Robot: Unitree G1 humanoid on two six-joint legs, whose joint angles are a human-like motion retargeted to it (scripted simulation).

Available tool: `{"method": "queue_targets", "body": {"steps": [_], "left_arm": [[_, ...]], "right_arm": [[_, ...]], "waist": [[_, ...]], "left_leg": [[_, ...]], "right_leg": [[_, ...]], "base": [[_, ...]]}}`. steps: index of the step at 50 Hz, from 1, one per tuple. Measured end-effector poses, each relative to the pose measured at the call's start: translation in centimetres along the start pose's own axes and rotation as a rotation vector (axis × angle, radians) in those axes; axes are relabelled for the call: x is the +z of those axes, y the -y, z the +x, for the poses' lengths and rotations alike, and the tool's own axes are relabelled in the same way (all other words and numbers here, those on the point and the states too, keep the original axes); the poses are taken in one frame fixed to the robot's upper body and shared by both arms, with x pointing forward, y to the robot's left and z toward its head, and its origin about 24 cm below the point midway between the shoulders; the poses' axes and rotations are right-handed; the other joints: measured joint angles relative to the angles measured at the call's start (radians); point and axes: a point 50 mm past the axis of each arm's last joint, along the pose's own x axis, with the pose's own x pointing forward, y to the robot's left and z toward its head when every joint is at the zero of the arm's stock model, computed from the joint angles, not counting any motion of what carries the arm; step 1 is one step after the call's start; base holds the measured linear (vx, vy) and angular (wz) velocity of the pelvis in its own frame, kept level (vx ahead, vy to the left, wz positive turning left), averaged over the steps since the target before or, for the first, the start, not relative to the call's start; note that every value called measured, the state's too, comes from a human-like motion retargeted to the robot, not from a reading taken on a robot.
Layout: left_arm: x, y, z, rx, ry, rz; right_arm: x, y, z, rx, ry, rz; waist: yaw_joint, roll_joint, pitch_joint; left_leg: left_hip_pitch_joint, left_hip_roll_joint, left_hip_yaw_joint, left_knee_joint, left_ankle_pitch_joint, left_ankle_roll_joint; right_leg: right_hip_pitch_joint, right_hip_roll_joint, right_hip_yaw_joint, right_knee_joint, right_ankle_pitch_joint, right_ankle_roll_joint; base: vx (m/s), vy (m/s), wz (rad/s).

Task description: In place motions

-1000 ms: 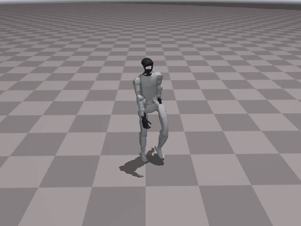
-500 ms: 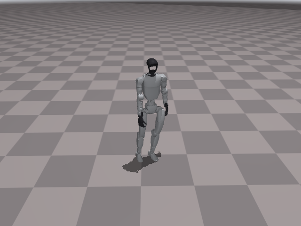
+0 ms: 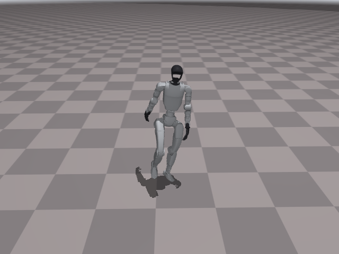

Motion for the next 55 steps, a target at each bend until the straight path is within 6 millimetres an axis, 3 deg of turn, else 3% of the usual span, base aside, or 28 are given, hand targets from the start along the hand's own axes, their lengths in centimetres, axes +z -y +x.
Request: {"method": "queue_targets", "body": {"steps": [3, 5, 7, 10, 12, 17, 18, 20, 21, 23, 25, 27, 31, 35, 42, 48, 52, 55], "left_arm": [[5.4, -0.1, 0.1, -0.018, 0.198, 0.015], [7.9, -0.4, -0.2, -0.025, 0.302, 0.012], [9.1, -1.0, -0.4, 0.0, 0.34, 0.005], [8.8, -1.8, -0.4, 0.019, 0.311, 0.01], [6.9, -1.7, -0.2, 0.006, 0.252, 0.028], [1.4, -1.1, 0.0, 0.006, 0.082, 0.054], [0.2, -0.8, -0.1, 0.005, 0.048, 0.056], [-2.3, -0.3, -0.3, -0.001, -0.031, 0.061], [-3.5, 0.0, -0.5, -0.008, -0.078, 0.066], [-6.0, 0.9, -1.0, -0.027, -0.176, 0.082], [-7.8, 2.2, -1.5, -0.044, -0.254, 0.109], [-8.9, 3.1, -1.8, -0.054, -0.265, 0.127], [-10.7, 3.5, -2.4, -0.078, -0.266, 0.141], [-12.2, 3.4, -3.0, -0.09, -0.359, 0.197], [-14.1, 3.2, -3.8, -0.1, -0.416, 0.148], [-15.0, 2.3, -4.2, -0.091, -0.434, 0.102], [-15.8, 1.4, -4.5, -0.093, -0.423, 0.199], [-16.4, 0.8, -4.9, -0.02, -0.395, 0.264]], "right_arm": [[-2.8, -1.3, 0.4, 0.041, -0.099, 0.081], [-3.8, -2.0, 0.5, 0.053, -0.134, 0.143], [-3.6, -2.4, 0.5, 0.066, -0.124, 0.194], [-1.8, -2.4, 0.4, 0.076, -0.053, 0.233], [-0.4, -2.3, 0.2, 0.071, 0.006, 0.23], [6.0, -0.6, -1.0, 0.037, 0.25, 0.181], [7.4, -0.2, -1.4, 0.022, 0.299, 0.166], [9.8, 0.5, -2.3, -0.008, 0.396, 0.124], [10.7, 0.8, -2.7, -0.021, 0.435, 0.093], [12.0, 1.0, -3.3, -0.041, 0.486, 0.035], [13.3, 1.4, -4.0, -0.052, 0.514, -0.006], [14.6, 2.1, -4.8, -0.094, 0.561, -0.03], [16.4, 2.8, -6.1, -0.184, 0.638, -0.123], [15.8, 2.4, -5.7, -0.18, 0.621, -0.087], [8.8, 0.9, -2.1, -0.069, 0.336, -0.009], [4.5, 0.9, -1.0, -0.051, 0.101, 0.025], [4.3, 1.0, -1.0, -0.053, 0.085, 0.108], [6.5, 1.2, -1.7, -0.051, 0.161, 0.181]], "waist": [[-0.015, 0.004, -0.008], [-0.015, 0.005, -0.021], [-0.01, 0.001, -0.028], [0.002, 0.0, -0.034], [0.011, 0.012, -0.064], [0.04, -0.018, -0.099], [0.043, -0.036, -0.105], [0.049, -0.066, -0.113], [0.051, -0.088, -0.122], [0.074, -0.132, -0.156], [0.141, -0.133, -0.184], [0.156, -0.114, -0.207], [0.092, -0.103, -0.191], [0.033, -0.087, -0.186], [0.066, -0.094, -0.231], [0.055, -0.072, -0.227], [0.065, -0.073, -0.222], [0.084, -0.097, -0.207]], "left_leg": [[-0.009, 0.011, -0.015, 0.001, 0.001, -0.001], [-0.016, 0.013, -0.016, 0.003, -0.001, -0.003], [-0.014, 0.012, -0.009, 0.003, -0.004, -0.003], [-0.002, 0.013, 0.01, 0.0, -0.009, -0.006], [-0.005, 0.019, 0.018, -0.005, -0.013, -0.01], [0.009, -0.04, 0.036, -0.003, -0.04, -0.007], [0.009, -0.068, 0.036, 0.0, -0.045, -0.002], [0.013, -0.111, 0.033, 0.011, -0.058, 0.001], [0.017, -0.136, 0.027, 0.013, -0.062, 0.001], [0.018, -0.185, 0.025, 0.013, -0.069, -0.004], [-0.002, -0.183, 0.058, 0.011, -0.077, -0.012], [-0.036, -0.163, 0.04, 0.014, -0.077, -0.022], [-0.03, -0.151, 0.03, 0.006, -0.068, -0.042], [-0.034, -0.132, 0.003, 0.0, -0.058, -0.062], [-0.042, -0.113, -0.008, 0.0, -0.066, -0.092], [-0.044, -0.091, -0.005, 0.025, -0.09, -0.103], [-0.101, -0.083, -0.016, 0.171, -0.145, -0.093], [-0.211, -0.063, 0.008, 0.423, -0.091, -0.081]], "right_leg": [[-0.068, 0.028, -0.007, 0.019, -0.008, 0.009], [-0.078, 0.021, -0.017, 0.003, -0.008, 0.002], [-0.042, 0.015, -0.018, -0.043, -0.004, 0.001], [0.072, 0.03, 0.003, -0.164, 0.014, 0.021], [0.174, 0.054, 0.023, -0.293, 0.039, 0.027], [0.514, 0.113, 0.206, -0.776, 0.117, 0.064], [0.587, 0.099, 0.231, -0.888, 0.083, 0.07], [0.702, 0.042, 0.143, -1.049, -0.136, 0.012], [0.734, 0.01, 0.063, -1.116, -0.164, -0.021], [0.762, -0.032, 0.012, -1.215, -0.147, -0.041], [0.742, -0.056, 0.091, -1.257, -0.111, 0.0], [0.718, -0.067, -0.009, -1.268, -0.107, 0.005], [0.717, -0.032, 0.039, -1.249, -0.123, -0.027], [0.731, -0.018, -0.002, -1.251, -0.136, -0.035], [0.732, -0.002, -0.023, -1.261, -0.145, -0.06], [0.745, 0.02, -0.025, -1.259, -0.159, -0.076], [0.757, 0.008, -0.019, -1.258, -0.164, -0.083], [0.764, -0.034, -0.029, -1.259, -0.161, -0.089]], "base": [[0.04, -0.05, 0.16], [0.06, -0.03, -0.08], [0.03, -0.03, -0.21], [0.03, -0.03, -0.32], [0.08, -0.05, -0.42], [0.11, -0.06, -0.3], [0.11, -0.08, 0.07], [0.11, -0.09, 0.24], [0.15, -0.15, 0.34], [0.17, -0.17, 0.13], [0.01, -0.19, -0.3], [-0.14, -0.2, 0.08], [0.0, -0.1, 0.35], [-0.05, -0.14, 0.56], [0.08, -0.16, 0.07], [-0.01, -0.12, 0.05], [0.0, -0.1, 0.09], [-0.08, -0.05, 0.2]]}}
